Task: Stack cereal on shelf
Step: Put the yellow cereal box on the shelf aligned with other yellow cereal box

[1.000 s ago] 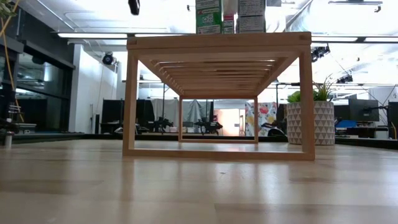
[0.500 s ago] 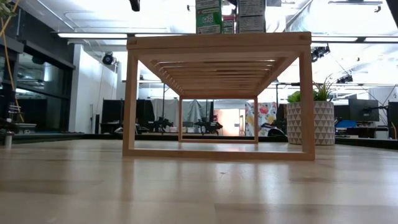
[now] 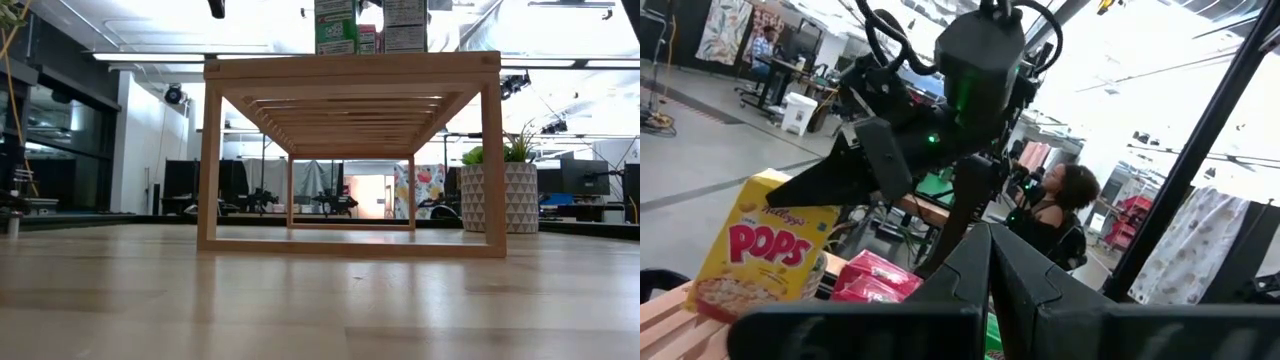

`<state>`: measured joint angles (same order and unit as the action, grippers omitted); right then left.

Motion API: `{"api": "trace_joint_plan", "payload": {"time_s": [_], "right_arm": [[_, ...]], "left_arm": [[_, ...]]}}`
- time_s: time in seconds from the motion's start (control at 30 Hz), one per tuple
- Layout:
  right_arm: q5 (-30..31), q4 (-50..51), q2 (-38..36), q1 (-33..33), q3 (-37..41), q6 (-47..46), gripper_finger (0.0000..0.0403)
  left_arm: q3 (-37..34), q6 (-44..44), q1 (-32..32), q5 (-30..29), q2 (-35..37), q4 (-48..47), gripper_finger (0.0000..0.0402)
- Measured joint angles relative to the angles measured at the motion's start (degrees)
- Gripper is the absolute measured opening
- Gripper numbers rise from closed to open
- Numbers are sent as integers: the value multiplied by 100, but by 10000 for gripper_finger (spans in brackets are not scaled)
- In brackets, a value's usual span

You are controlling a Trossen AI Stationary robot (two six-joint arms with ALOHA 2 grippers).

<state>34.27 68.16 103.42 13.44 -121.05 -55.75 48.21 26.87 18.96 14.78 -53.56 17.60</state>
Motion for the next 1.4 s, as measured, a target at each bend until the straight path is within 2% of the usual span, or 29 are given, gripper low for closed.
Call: {"api": "trace_joint_plan", "payload": {"time_s": [0.27,0.5,0.73,0.9,1.17,1.4], "right_arm": [[-10,9,330,43,0,-556,199],[-120,19,525,49,0,-666,199],[193,22,555,54,0,-1073,199],[207,20,555,54,0,-1500,199],[141,19,555,54,0,-1087,199],[221,24,555,56,2,-1280,199]], "left_arm": [[0,-4,0,0,0,-5,0],[0,-4,2,2,0,-8,0],[0,-4,2,2,0,-10,0],[0,-4,2,3,0,-13,0],[0,-4,1,5,0,-13,0],[0,-4,2,5,0,-13,0]]}}
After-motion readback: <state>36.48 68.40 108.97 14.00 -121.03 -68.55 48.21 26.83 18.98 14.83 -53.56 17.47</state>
